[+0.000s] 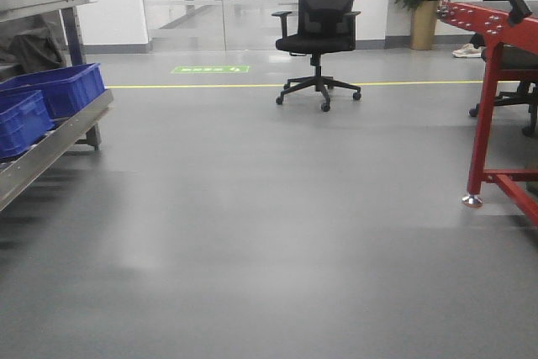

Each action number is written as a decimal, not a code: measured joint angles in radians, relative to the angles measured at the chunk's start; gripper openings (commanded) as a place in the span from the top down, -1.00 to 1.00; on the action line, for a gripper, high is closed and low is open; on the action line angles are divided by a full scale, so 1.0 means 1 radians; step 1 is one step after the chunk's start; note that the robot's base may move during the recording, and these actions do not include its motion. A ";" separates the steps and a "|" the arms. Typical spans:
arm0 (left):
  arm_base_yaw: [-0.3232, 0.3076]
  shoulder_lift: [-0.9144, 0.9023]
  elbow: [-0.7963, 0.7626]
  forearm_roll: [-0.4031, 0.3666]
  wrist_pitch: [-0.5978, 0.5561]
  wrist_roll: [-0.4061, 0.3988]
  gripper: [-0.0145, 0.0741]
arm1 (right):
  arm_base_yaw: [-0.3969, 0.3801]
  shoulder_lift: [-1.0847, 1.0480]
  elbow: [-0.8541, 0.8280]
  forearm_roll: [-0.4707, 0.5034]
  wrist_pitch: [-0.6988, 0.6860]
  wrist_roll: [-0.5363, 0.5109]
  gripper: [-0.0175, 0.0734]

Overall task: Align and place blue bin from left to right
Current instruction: 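Drive the base across the floor carrying the bin in both grippers, then turn and drive the base up to the other rack of blue bins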

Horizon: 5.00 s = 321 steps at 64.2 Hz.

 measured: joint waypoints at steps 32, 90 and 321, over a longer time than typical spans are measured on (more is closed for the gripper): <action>0.000 0.000 0.000 0.000 0.000 0.000 0.69 | 0.000 0.000 0.000 0.000 0.000 0.000 0.79; 0.000 0.000 0.000 0.000 0.000 0.000 0.69 | 0.000 0.000 0.000 0.000 0.000 0.000 0.79; 0.000 0.000 0.000 0.000 0.000 0.000 0.69 | 0.000 0.002 0.000 0.000 -0.002 0.000 0.79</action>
